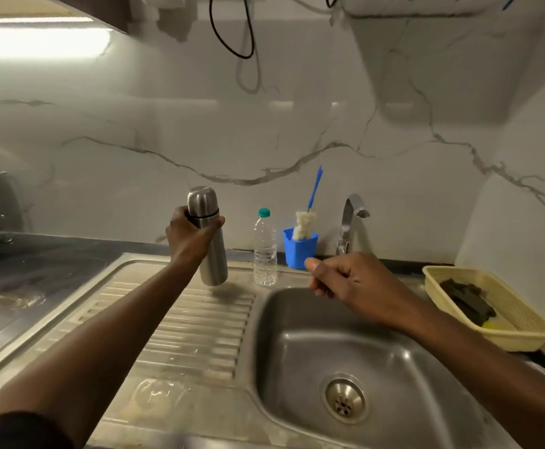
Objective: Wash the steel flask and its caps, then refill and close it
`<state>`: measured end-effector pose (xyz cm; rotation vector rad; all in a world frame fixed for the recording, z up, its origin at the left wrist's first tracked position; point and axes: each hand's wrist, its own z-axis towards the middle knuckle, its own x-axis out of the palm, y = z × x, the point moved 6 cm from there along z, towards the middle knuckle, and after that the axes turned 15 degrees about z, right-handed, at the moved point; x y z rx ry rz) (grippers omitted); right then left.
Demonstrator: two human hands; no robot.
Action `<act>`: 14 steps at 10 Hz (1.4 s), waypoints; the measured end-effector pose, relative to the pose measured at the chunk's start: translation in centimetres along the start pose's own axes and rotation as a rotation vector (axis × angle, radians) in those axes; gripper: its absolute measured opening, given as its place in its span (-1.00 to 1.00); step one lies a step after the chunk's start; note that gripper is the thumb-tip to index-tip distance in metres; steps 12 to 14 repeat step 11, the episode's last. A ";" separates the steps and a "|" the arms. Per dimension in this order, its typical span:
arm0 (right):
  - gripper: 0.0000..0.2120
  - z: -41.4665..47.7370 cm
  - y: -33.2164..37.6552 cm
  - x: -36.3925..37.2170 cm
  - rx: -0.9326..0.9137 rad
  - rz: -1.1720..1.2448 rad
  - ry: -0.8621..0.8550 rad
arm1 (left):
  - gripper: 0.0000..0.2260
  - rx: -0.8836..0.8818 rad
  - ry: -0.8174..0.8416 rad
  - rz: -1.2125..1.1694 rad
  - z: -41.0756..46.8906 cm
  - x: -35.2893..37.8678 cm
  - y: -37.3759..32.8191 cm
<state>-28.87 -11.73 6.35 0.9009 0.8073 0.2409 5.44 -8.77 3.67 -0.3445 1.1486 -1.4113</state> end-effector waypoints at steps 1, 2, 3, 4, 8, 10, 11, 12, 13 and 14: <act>-0.50 -0.2 -1.1 -0.3 0.020 0.007 0.000 | -0.43 -0.041 -0.014 -0.004 0.8 1.7 0.8; -0.50 -0.3 -1.9 -0.6 0.030 -0.012 -0.003 | -0.43 -0.053 0.001 0.000 1.6 3.2 1.5; -0.50 -0.3 -2.6 -1.3 0.044 -0.014 -0.016 | -0.43 -0.075 0.008 -0.017 2.0 4.3 2.0; -0.50 -0.3 -3.3 -1.7 0.060 -0.018 -0.020 | -0.43 -0.079 0.004 -0.005 2.2 4.9 2.1; -0.49 -0.6 -3.4 -2.5 0.072 -0.044 -0.029 | -0.45 -0.071 0.086 0.008 3.2 6.2 2.6; -0.36 -0.9 -1.7 -3.0 0.043 -0.106 -0.028 | -0.26 -0.102 0.141 0.043 1.8 4.5 2.2; -0.48 -1.6 -0.3 -3.3 0.020 -0.078 -0.055 | -0.34 -0.005 0.088 0.016 -1.2 2.5 0.7; -0.48 -1.6 -0.3 -3.3 0.020 -0.078 -0.055 | -0.34 -0.005 0.088 0.016 -1.2 2.5 0.7; -0.48 -1.6 -0.3 -3.3 0.020 -0.078 -0.055 | -0.34 -0.005 0.088 0.016 -1.2 2.5 0.7; -0.48 -1.6 -0.3 -3.3 0.020 -0.078 -0.055 | -0.34 -0.005 0.088 0.016 -1.2 2.5 0.7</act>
